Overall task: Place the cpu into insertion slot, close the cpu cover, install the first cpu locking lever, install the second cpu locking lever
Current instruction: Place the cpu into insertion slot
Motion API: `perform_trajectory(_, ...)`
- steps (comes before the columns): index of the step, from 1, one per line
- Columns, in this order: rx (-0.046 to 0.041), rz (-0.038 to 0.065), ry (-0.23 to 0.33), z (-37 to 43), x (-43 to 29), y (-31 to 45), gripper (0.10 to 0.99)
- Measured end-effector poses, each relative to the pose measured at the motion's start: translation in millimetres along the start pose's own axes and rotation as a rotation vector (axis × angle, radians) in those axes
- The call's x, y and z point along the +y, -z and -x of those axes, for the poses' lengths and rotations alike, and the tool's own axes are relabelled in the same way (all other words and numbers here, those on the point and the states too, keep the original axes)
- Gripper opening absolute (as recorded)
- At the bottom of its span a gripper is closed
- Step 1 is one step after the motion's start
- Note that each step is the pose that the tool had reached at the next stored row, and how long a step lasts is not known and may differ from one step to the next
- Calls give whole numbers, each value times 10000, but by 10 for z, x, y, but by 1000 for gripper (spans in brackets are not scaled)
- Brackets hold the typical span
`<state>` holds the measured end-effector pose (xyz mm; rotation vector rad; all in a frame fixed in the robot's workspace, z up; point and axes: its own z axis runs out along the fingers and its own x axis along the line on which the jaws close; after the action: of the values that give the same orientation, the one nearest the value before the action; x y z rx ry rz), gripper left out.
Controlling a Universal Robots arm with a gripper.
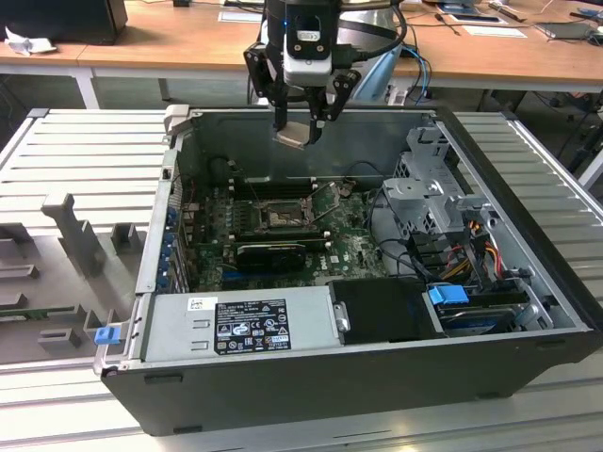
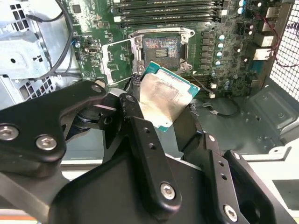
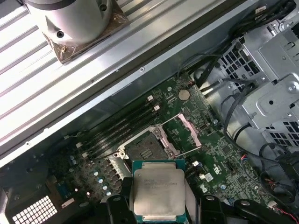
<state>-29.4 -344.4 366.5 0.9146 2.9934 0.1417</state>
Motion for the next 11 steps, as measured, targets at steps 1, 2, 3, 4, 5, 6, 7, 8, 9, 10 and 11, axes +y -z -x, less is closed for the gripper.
perform_trajectory(1, -5, 1, -63, 0, 0, 0, 525)
perform_trajectory(2, -16, 3, -174, 0, 0, -1, 525)
perform_trajectory(3, -21, 4, -234, 0, 0, -1, 525)
perform_trajectory(4, -27, 6, -306, 0, 0, -1, 525)
perform_trajectory(5, -43, 8, -482, 0, 0, -2, 525)
perform_trajectory(6, -55, 11, -622, 0, 0, -3, 525)
perform_trajectory(7, -65, 13, -730, 0, 0, -3, 525)
perform_trajectory(8, -78, 15, -868, 0, 0, -4, 525)
perform_trajectory(9, -85, 17, -949, 0, 0, -4, 525)
perform_trajectory(10, -92, 19, -1038, 0, 0, -4, 525)
perform_trajectory(11, -102, 21, -1142, 0, 0, -5, 525)
